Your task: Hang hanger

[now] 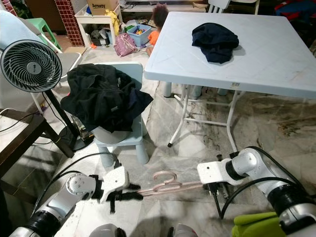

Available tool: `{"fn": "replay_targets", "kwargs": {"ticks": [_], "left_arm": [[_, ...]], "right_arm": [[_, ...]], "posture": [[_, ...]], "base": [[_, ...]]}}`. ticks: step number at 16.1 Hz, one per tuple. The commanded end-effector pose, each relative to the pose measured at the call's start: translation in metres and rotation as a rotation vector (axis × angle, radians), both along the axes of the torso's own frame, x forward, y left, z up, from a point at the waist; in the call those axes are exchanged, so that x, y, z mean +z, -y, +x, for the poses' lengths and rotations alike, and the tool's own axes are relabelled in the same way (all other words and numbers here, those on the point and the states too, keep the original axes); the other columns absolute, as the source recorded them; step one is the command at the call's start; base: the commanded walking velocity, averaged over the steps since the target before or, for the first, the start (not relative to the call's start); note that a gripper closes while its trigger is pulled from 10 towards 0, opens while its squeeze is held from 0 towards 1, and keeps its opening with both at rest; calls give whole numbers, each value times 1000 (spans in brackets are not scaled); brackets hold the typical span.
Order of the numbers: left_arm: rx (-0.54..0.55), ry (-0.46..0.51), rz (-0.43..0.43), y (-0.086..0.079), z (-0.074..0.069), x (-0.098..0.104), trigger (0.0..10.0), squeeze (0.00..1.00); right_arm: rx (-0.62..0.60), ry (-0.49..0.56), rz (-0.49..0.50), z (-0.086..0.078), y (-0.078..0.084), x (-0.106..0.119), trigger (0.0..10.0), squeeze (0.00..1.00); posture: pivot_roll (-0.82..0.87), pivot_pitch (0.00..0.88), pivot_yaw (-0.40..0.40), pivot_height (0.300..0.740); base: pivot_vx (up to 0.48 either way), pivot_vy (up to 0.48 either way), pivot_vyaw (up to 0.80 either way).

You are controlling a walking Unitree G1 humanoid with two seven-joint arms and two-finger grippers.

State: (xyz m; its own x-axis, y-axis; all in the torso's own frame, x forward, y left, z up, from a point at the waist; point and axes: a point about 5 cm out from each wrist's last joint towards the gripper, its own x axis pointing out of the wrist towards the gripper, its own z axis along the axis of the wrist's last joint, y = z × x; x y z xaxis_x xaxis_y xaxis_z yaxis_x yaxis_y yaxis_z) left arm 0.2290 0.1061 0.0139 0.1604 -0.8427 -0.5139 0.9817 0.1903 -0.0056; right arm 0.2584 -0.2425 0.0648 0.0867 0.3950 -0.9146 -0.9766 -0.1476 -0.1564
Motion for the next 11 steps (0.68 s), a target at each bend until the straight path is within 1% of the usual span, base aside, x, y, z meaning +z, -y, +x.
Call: {"fn": "replay_targets", "kwargs": {"ticks": [1, 2, 4, 5, 6, 7, 8, 9, 10, 11], "left_arm": [[27, 54, 7, -4, 8, 7, 10000, 1000], [33, 95, 12, -6, 12, 12, 10000, 1000], [56, 116, 18, -8, 16, 16, 10000, 1000], [81, 135, 13, -11, 18, 18, 10000, 1000], [100, 146, 8, -12, 18, 20, 10000, 1000], [172, 182, -11, -16, 21, 21, 10000, 1000], [280, 196, -44, -22, 23, 21, 10000, 1000], [330, 210, -55, -25, 22, 21, 10000, 1000], [434, 224, -86, -30, 22, 21, 10000, 1000], [490, 231, -96, -34, 22, 20, 10000, 1000]], "right_arm": [[8, 59, -22, 8, -1, 3, 0, 0], [1, 89, -59, 11, 3, 1, 0, 0], [-16, 120, -88, 14, 7, -1, 0, 0], [-42, 179, -119, 18, 12, -3, 0, 0], [-67, 212, -115, 21, 13, -4, 0, 0], [-145, 264, -70, 25, 13, -7, 0, 0], [-264, 289, 12, 26, 12, -12, 0, 0], [-319, 304, 52, 26, 11, -14, 0, 0], [-408, 296, 124, 21, 10, -22, 0, 0], [-480, 295, 158, 19, 10, -27, 0, 0]], "posture": [[-93, 0, 36, 740], [-93, 0, 36, 740], [-86, 0, 33, 740], [-89, 0, 32, 740], [-88, 0, 32, 740], [-87, 0, 31, 740], [-86, 0, 29, 740], [-83, 0, 27, 740], [-83, 0, 27, 740], [-82, 0, 26, 740]], "base": [[0, 0, 0], [0, 0, 0], [0, 0, 0], [0, 0, 0], [0, 0, 0], [0, 0, 0], [0, 0, 0], [0, 0, 0], [0, 0, 0], [0, 0, 0]]}}
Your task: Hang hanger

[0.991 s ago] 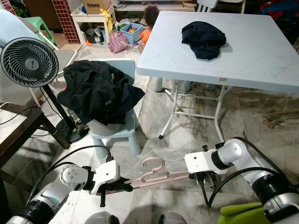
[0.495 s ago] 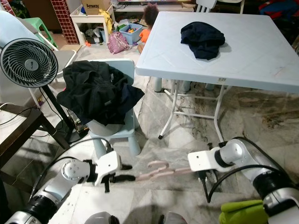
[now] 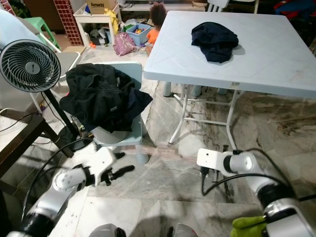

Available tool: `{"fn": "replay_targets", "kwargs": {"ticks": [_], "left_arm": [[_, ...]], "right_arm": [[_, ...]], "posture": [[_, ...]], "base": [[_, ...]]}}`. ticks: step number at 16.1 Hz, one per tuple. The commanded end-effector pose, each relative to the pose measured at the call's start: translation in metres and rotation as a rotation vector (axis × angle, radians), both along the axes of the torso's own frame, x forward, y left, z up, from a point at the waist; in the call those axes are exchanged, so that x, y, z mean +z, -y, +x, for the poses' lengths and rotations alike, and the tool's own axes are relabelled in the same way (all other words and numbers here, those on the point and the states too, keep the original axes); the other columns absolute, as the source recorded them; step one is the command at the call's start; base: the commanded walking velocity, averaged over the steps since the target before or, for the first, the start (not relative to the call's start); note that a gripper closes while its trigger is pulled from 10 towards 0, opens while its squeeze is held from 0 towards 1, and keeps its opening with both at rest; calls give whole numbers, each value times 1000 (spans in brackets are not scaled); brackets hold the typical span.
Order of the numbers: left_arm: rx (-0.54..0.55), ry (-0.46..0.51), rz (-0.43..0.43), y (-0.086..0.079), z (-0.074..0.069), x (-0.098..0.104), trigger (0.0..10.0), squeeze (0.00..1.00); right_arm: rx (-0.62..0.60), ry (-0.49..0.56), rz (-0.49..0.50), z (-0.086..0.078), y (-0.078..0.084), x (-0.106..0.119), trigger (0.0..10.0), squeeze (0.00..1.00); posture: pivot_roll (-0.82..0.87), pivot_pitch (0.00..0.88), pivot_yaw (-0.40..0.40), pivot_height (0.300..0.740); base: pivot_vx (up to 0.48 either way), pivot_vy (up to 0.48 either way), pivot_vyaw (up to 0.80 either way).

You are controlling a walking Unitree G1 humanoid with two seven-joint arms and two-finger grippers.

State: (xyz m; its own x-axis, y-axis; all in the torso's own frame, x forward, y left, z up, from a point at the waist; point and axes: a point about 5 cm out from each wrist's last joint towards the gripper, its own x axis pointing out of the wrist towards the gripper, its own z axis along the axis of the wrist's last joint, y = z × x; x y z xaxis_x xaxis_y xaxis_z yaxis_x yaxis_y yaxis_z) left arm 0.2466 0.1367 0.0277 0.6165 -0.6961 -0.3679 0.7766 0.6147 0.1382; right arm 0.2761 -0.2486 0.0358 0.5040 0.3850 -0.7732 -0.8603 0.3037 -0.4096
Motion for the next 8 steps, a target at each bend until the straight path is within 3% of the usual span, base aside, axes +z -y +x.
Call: {"fn": "replay_targets", "kwargs": {"ticks": [1, 3, 4, 6, 7, 8], "left_arm": [[81, 41, -13, -6, 4, 5, 10000, 1000], [207, 77, -13, -12, 6, 4, 10000, 1000], [305, 112, -25, -16, 9, 7, 10000, 1000], [384, 108, -30, -20, 15, 6, 10000, 1000], [420, 86, -70, -23, 16, 8, 10000, 333], [450, 81, -99, -24, 17, 9, 10000, 0]], "right_arm": [[-88, 23, 48, -1, 4, -2, 0, 0], [-248, 53, 153, -5, 3, -10, 0, 0], [-442, 89, 296, -6, 1, -12, 0, 0], [-658, 180, 451, -7, 0, -10, 0, 0], [-755, 243, 542, -8, -3, -6, 0, 0], [-826, 292, 609, -9, -5, -3, 784, 0]], "posture": [[-78, 0, 23, 740], [-70, 0, 15, 740], [-60, 0, -5, 740], [-55, 0, -9, 740], [-55, 0, -9, 740], [-60, 0, -5, 740]], "base": [[0, 0, 0], [0, 0, 0], [0, 0, 0], [0, 0, 0], [0, 0, 0], [0, 0, 0]]}}
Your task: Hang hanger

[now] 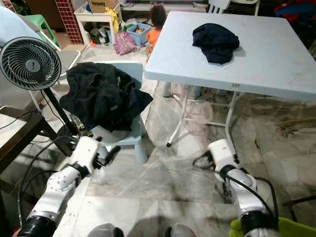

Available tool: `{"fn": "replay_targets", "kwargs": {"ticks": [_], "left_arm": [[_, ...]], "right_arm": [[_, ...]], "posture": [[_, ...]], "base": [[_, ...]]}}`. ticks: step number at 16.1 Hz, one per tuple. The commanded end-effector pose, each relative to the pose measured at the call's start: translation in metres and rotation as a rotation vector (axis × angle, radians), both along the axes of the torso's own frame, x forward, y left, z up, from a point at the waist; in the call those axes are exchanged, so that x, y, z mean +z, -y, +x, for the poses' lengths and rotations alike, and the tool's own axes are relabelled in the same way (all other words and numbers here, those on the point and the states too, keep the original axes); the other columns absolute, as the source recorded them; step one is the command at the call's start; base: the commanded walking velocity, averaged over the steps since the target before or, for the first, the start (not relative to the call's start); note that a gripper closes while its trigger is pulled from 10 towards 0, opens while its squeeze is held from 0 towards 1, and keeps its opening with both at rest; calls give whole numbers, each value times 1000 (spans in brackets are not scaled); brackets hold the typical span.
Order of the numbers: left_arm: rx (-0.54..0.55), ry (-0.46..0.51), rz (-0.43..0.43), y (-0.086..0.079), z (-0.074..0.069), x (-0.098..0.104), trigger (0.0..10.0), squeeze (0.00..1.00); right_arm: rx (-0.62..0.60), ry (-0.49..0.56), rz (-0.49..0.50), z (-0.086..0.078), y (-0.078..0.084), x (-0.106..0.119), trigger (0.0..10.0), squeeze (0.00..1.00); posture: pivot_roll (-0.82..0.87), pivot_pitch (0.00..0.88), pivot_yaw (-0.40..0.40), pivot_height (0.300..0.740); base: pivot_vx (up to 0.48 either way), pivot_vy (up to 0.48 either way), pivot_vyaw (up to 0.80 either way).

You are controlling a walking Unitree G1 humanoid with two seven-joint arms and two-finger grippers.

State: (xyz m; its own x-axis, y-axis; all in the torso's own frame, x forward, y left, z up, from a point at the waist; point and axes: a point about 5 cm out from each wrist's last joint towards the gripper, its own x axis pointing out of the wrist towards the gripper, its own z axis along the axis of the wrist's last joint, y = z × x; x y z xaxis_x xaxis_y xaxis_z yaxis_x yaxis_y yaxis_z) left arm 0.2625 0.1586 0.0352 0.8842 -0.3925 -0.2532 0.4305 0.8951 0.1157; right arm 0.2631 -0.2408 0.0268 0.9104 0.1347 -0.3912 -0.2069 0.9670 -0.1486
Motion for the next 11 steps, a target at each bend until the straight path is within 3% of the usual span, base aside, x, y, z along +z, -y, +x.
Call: {"fn": "replay_targets", "kwargs": {"ticks": [1, 2, 3, 4, 6, 11], "left_arm": [[30, 6, -15, -2, 2, 3, 10000, 0], [39, 8, -53, 2, 5, 6, 10000, 0], [38, 10, -78, 6, 9, 10, 10000, 0], [44, 14, -104, 7, 13, 13, 10000, 0], [57, 10, -130, 5, 16, 16, 10000, 0], [49, -8, -140, 5, 16, 15, 10000, 0]], "right_arm": [[-61, 58, 34, 3, 0, 9, 2549, 0], [-109, 115, 68, 4, -6, 14, 3725, 0], [-157, 154, 87, 4, -14, 21, 4275, 0], [-181, 140, 92, 3, -20, 20, 10000, 0], [-196, 132, 93, 2, -25, 19, 10000, 0], [-223, 125, 91, -1, -23, 22, 10000, 0]], "posture": [[-65, 0, -1, 740], [-67, 0, -2, 740], [-67, 0, -2, 740], [-68, 0, -3, 740], [-68, 0, -3, 740], [-68, 0, -3, 740]], "base": [[0, 0, 0], [0, 0, 0], [0, 0, 0], [0, 0, 0], [0, 191, -244], [0, 477, -800]]}}
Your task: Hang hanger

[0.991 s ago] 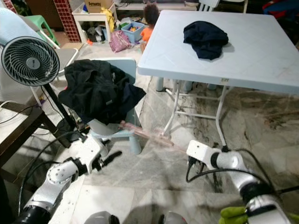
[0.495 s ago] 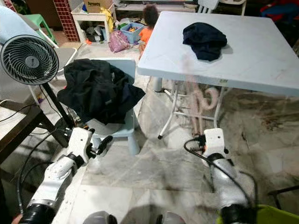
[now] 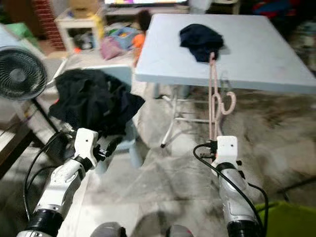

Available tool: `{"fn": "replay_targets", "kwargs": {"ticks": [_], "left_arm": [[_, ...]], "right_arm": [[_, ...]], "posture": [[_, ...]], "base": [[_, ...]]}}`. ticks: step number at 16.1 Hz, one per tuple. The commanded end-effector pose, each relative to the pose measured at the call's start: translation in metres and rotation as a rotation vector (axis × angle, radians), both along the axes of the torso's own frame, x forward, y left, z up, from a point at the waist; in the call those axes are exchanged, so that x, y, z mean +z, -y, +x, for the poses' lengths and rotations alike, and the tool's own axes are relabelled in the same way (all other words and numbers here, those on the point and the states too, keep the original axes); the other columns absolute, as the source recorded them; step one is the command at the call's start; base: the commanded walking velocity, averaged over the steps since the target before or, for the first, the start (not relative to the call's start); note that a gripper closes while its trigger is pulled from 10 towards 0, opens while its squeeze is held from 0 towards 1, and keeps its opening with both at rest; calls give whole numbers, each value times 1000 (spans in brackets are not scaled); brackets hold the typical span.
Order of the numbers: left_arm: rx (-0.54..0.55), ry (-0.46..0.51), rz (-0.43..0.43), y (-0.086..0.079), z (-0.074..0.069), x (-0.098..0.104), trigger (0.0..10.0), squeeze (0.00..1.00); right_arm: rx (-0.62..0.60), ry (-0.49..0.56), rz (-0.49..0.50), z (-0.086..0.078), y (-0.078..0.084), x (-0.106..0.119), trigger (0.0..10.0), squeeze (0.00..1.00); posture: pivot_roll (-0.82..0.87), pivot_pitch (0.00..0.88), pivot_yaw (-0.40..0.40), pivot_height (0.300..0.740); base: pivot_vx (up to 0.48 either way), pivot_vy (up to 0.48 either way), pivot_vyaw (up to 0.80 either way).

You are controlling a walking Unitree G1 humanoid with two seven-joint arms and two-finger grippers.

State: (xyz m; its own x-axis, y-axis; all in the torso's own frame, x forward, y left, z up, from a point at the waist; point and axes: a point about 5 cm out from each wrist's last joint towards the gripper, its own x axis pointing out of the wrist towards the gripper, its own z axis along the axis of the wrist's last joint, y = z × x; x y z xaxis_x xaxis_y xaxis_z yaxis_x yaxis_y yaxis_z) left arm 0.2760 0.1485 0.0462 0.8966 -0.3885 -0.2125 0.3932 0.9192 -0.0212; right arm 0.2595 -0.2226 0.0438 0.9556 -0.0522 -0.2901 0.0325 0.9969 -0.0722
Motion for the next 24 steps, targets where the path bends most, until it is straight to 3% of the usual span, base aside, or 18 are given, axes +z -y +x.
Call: {"fn": "replay_targets", "kwargs": {"ticks": [1, 8, 18, 24], "left_arm": [[3, 3, -5, -3, 4, 4, 10000, 0], [-9, -5, -12, -1, 7, 6, 10000, 0], [-20, 7, -4, -2, 9, 7, 10000, 0], [-90, 35, -29, 3, 5, 9, 10000, 0]], "right_arm": [[3, 20, 0, 3, -5, 7, 10000, 0], [-1, 21, -3, 4, -5, 10, 10000, 0], [1, 22, -13, 9, -9, 13, 10000, 0], [0, 14, -11, 12, -11, 12, 10000, 0]], "posture": [[-79, 0, 1, 740], [-84, 0, 0, 740], [-83, 0, -4, 740], [-81, 0, -6, 740]], "base": [[0, 480, -800], [0, 480, -728], [0, 467, 0], [353, 40, -246]]}}
